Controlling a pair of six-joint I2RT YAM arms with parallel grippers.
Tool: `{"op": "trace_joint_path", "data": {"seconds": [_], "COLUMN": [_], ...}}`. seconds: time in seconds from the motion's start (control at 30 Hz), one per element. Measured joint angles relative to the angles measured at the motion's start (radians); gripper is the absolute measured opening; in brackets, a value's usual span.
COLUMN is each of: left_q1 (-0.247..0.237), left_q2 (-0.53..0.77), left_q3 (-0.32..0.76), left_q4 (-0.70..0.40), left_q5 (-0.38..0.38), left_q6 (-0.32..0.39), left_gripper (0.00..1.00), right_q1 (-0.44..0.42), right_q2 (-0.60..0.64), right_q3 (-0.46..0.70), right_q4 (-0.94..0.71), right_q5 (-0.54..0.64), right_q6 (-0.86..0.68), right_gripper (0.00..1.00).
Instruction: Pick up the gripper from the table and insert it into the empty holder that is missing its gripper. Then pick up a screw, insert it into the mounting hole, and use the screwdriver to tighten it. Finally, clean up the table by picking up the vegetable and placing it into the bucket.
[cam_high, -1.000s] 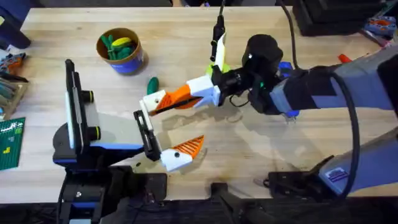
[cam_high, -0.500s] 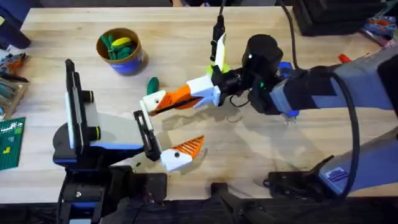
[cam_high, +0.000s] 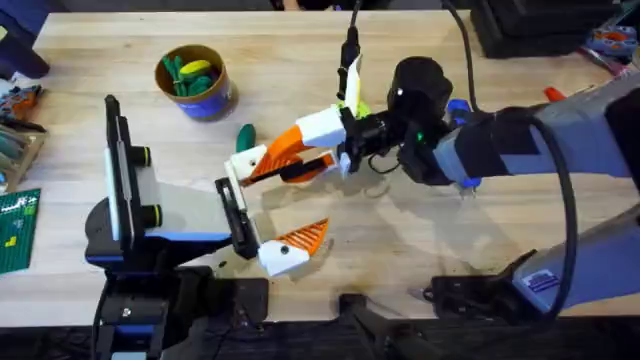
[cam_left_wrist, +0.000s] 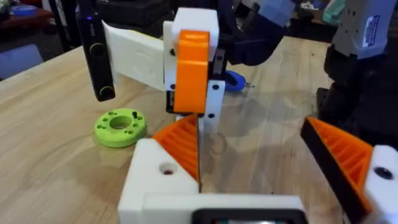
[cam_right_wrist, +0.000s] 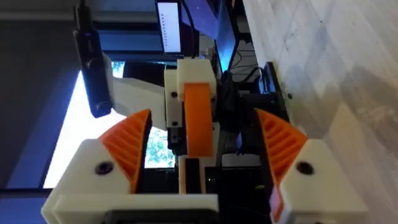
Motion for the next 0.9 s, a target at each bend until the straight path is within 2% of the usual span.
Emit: {"op": "trace_joint_path", "data": {"seconds": [0.1, 0.4, 0.53, 0.67, 0.9], "left_q1": [0.0, 0.0, 0.0, 0.0, 0.0], "left_q2": [0.0, 0.0, 0.0, 0.0, 0.0], "left_q3": [0.0, 0.0, 0.0, 0.0, 0.0], "left_q4": [0.0, 0.0, -0.001, -0.001, -0.001], "left_q5": [0.003, 0.005, 0.005, 0.005, 0.008], "left_q6": [0.003, 0.006, 0.006, 0.006, 0.007], "left_gripper": [0.986, 0.986, 0.986, 0.986, 0.985], "right_q1": [0.002, -0.005, -0.042, -0.112, -0.236], "right_q2": [0.0, -0.001, -0.053, -0.189, -0.381], "right_q3": [0.0, 0.0, 0.0, 0.004, 0.123], "right_q4": [-0.001, -0.001, -0.054, -0.324, -1.142], "right_q5": [0.0, 0.002, 0.003, 0.003, 0.079], "right_q6": [0.0, -0.005, -0.039, -0.152, -0.567], "right_gripper": [0.872, 0.877, 0.88, 0.88, 0.882]}}
